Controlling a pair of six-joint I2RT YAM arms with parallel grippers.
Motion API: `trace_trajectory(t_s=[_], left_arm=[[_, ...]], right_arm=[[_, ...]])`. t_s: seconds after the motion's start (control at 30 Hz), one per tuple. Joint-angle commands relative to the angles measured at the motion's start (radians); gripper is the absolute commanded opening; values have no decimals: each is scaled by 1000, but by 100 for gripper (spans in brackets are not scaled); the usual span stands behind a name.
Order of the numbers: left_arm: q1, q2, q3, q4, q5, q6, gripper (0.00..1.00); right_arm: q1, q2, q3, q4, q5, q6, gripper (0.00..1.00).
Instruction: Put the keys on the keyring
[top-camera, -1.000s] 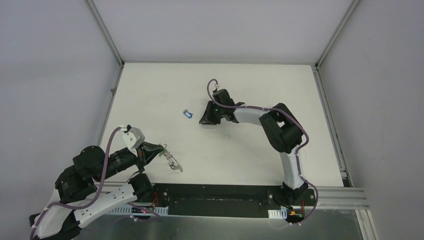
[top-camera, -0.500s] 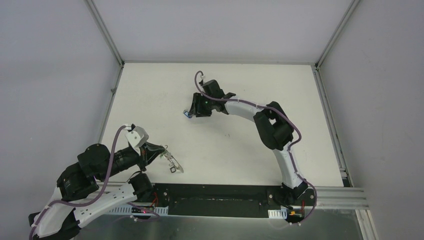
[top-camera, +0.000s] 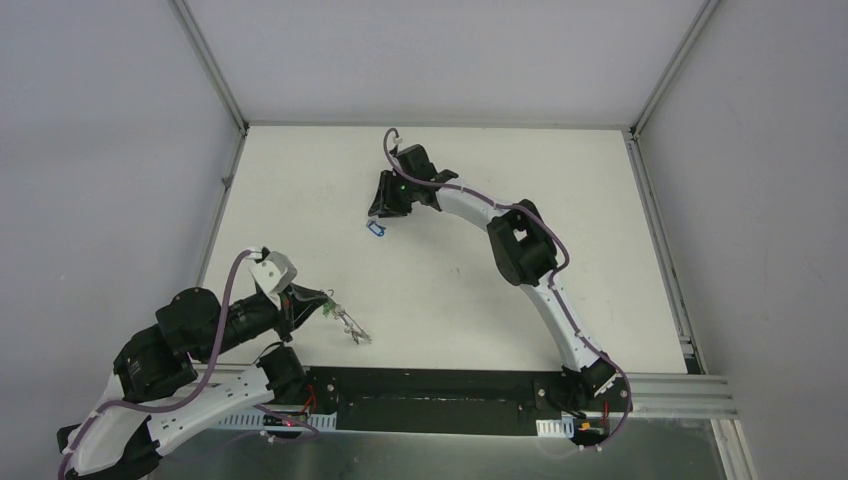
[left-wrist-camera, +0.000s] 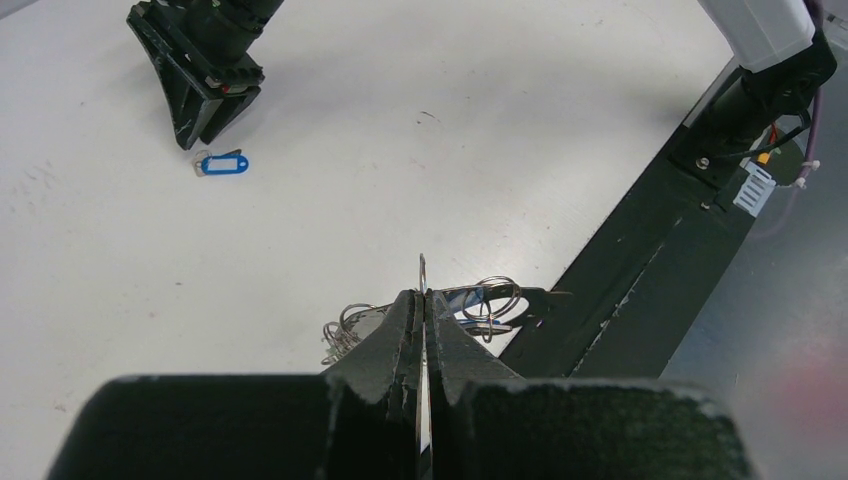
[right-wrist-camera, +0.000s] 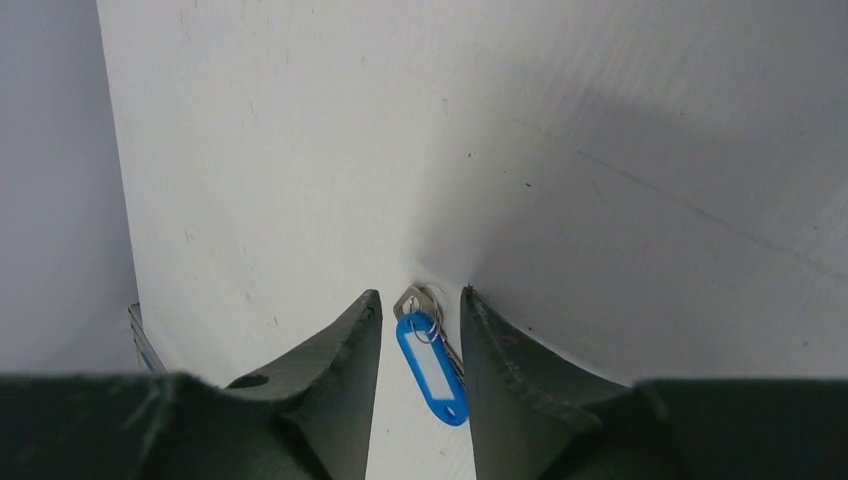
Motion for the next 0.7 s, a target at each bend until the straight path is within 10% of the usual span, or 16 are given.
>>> trace_trajectory(t_s=[0.0, 0.4, 0.67], left_arm=[[1, 0, 35, 35, -26, -36, 0], [2, 14, 37, 25, -27, -24, 0], [1, 18, 49, 25, -25, -20, 0]], right_arm=[[-3, 58, 47, -65, -27, 34, 35], [0, 38, -54, -12, -74, 97, 25], [2, 46, -49, -1, -88, 96, 0]])
